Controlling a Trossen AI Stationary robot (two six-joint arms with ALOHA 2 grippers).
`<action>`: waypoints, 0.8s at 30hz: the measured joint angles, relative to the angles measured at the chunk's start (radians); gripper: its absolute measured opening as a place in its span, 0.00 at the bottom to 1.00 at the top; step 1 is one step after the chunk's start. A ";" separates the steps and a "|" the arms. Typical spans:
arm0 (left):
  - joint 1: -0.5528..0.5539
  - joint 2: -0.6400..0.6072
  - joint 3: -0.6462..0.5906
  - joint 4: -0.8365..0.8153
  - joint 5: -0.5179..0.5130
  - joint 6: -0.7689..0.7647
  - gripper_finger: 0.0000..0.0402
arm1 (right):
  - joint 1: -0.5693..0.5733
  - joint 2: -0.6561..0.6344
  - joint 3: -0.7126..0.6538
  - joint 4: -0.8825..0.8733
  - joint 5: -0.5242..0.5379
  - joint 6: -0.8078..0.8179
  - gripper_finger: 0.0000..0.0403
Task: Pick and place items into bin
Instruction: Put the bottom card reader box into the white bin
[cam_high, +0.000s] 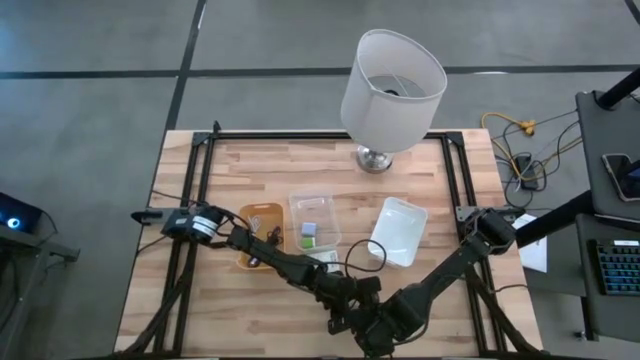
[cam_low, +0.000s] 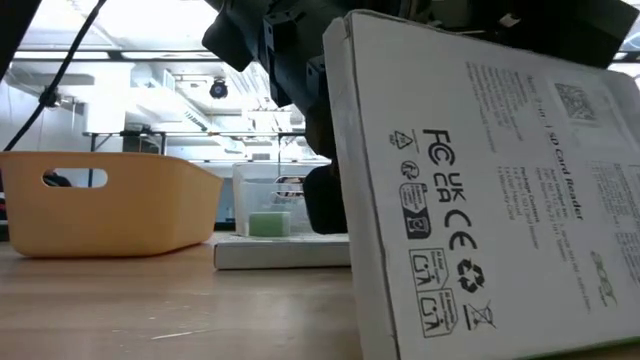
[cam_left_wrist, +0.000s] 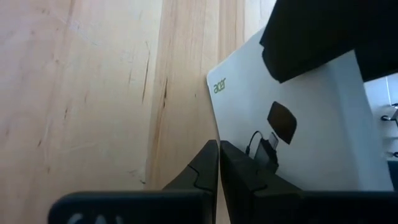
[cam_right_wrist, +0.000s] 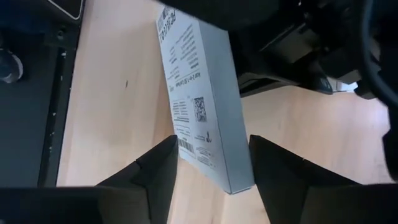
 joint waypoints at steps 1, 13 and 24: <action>0.000 0.000 0.000 0.000 0.000 0.000 0.00 | 0.000 0.000 0.000 0.000 -0.007 0.000 0.43; 0.000 0.000 -0.002 -0.006 0.000 0.000 0.00 | 0.004 -0.002 0.000 -0.008 -0.042 0.019 0.12; 0.003 -0.103 -0.009 -0.067 -0.144 0.086 0.00 | 0.122 -0.006 0.169 -0.331 -0.034 0.283 0.08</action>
